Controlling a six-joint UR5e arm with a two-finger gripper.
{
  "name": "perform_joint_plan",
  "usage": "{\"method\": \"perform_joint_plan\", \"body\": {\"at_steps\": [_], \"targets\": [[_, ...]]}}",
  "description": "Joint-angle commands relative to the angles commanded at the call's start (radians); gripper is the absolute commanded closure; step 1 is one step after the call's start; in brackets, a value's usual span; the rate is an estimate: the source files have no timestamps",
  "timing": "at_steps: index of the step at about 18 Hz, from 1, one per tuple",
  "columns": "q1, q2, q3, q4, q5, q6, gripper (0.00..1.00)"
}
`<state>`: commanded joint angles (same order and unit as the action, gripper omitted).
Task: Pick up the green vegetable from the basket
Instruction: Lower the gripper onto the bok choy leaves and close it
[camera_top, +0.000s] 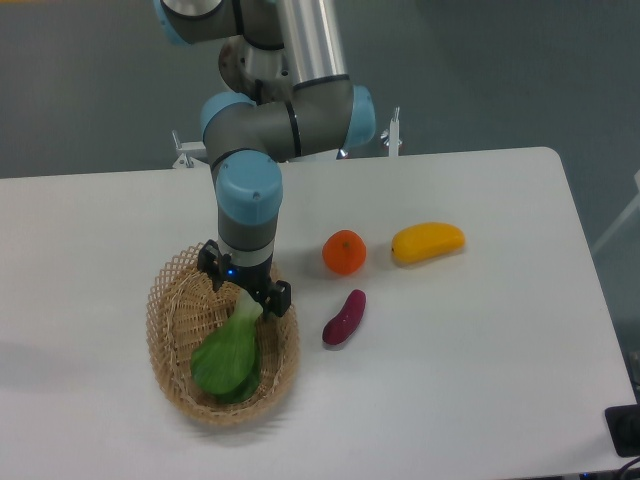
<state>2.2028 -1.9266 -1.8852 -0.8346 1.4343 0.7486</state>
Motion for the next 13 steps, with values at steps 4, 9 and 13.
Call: {"method": "perform_joint_plan", "body": {"at_steps": [4,9,13], "targets": [[-0.002,-0.008,-0.003,0.006,0.021,0.0,0.0],[-0.002,-0.009,-0.009,0.006,0.031,-0.002,0.0],[-0.014,-0.022,-0.009,0.008,0.058,-0.02,0.0]]}}
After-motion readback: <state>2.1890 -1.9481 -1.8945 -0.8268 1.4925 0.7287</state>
